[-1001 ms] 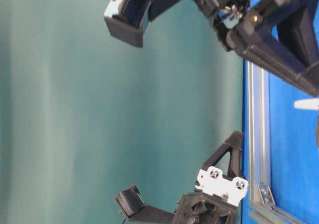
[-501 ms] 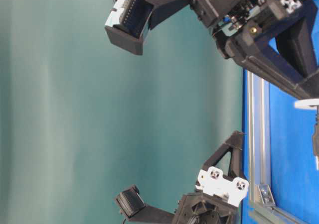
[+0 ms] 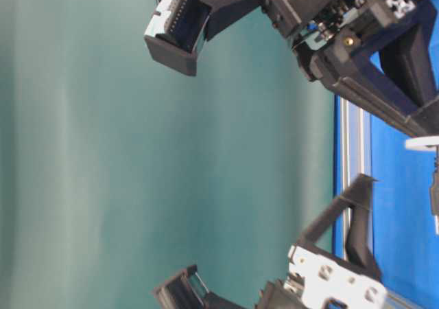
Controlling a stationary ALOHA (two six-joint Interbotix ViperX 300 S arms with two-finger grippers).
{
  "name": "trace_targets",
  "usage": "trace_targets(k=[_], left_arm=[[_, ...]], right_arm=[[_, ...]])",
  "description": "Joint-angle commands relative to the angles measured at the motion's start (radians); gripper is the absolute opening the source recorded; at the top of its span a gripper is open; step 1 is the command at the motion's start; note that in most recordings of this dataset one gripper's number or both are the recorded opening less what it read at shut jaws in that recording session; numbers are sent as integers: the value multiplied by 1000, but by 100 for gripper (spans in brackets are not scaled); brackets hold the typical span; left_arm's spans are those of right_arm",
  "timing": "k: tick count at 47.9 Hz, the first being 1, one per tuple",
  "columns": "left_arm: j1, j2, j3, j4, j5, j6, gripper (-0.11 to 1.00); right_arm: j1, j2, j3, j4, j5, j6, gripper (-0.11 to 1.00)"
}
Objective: Insert the wire through the string loop located in the center.
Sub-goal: 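Move the open left gripper toward the plug emerging from the loop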
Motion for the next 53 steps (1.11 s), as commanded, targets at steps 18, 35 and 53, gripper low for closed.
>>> trace_targets(k=[18, 35, 53], left_arm=[[-147, -29, 11, 3, -5, -38, 0], [-166, -28, 6, 9, -5, -37, 1], [-186, -21, -11, 9, 23, -44, 86]], right_arm=[[0, -14, -9, -2, -9, -2, -2], [-2, -14, -9, -3, -9, -2, -2], [-2, -14, -6, -3, -9, -2, -2]])
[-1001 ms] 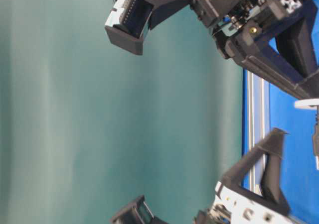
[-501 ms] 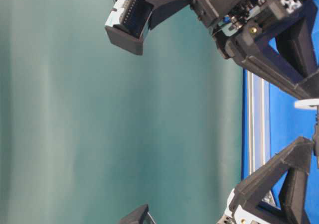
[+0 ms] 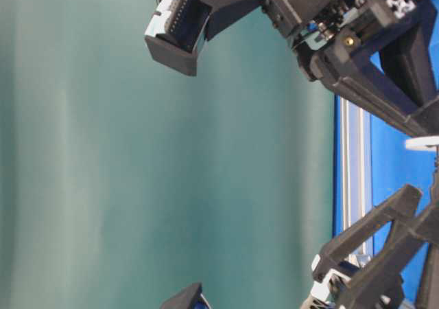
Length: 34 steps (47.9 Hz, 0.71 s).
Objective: Insert the wire through the string loop located in the center.
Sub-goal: 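Move the open left gripper toward the plug emerging from the loop, then close the left gripper on the USB plug beyond the loop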
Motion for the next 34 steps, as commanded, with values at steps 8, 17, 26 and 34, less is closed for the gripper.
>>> trace_targets(k=[8, 17, 26, 34], left_arm=[[-3, -21, -18, 3, 32, -8, 91], [0, -21, -23, 3, 32, -8, 91], [0, -12, -34, 3, 37, -8, 91], [5, 14, -41, 3, 40, -5, 91]], right_arm=[[-2, -14, -8, -2, -11, -2, -2], [-2, -14, -8, 0, -11, -2, -2], [-2, -14, -8, -2, -11, -2, -2], [-2, -14, -8, 0, -11, -2, -2]])
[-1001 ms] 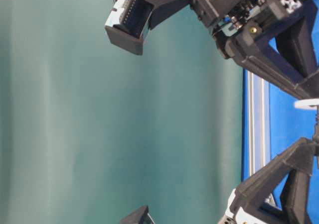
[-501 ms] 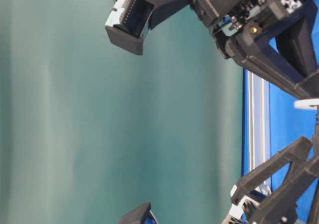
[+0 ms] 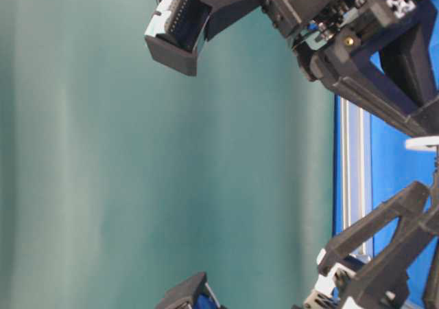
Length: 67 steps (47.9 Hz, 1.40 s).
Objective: Insert the wire through the string loop located in the center.
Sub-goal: 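Close the left gripper on the USB plug beyond the loop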
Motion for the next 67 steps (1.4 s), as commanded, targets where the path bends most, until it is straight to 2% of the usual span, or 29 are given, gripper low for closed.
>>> trace_targets(k=[1, 12, 67], left_arm=[[6, 5, -17, 3, -3, 2, 91], [23, 54, -25, 3, -3, -2, 91], [21, 54, -29, 3, -9, -5, 90]], right_arm=[[-2, -14, -8, -2, -11, -2, -2], [0, -14, -8, -2, -11, -2, -2], [0, -14, -8, -2, -11, -2, -2]])
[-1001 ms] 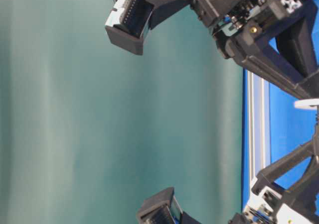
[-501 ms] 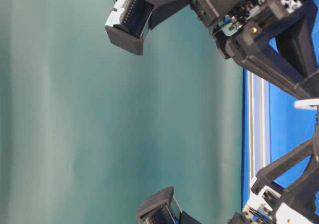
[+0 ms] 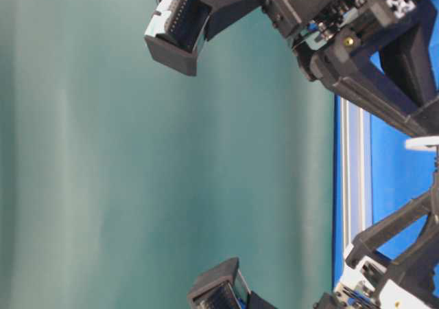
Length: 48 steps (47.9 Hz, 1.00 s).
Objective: Insert the wire through the string loop located in the center.
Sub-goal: 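Close the left gripper on the USB plug beyond the loop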
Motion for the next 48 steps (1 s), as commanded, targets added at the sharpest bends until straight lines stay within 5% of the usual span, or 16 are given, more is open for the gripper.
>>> trace_targets(k=[1, 39, 43, 48], left_arm=[[2, -17, -14, 3, -9, 0, 90], [2, -15, -20, -2, -15, 0, 89], [2, -15, -23, -2, -26, 5, 79], [5, -15, -15, -2, -48, 6, 50]], right_arm=[[2, -14, -8, -3, -11, -2, -2], [0, -14, -6, -2, -11, -2, -2], [2, -14, -8, -3, -11, -2, -2], [2, -14, -8, -3, -11, -2, -2]])
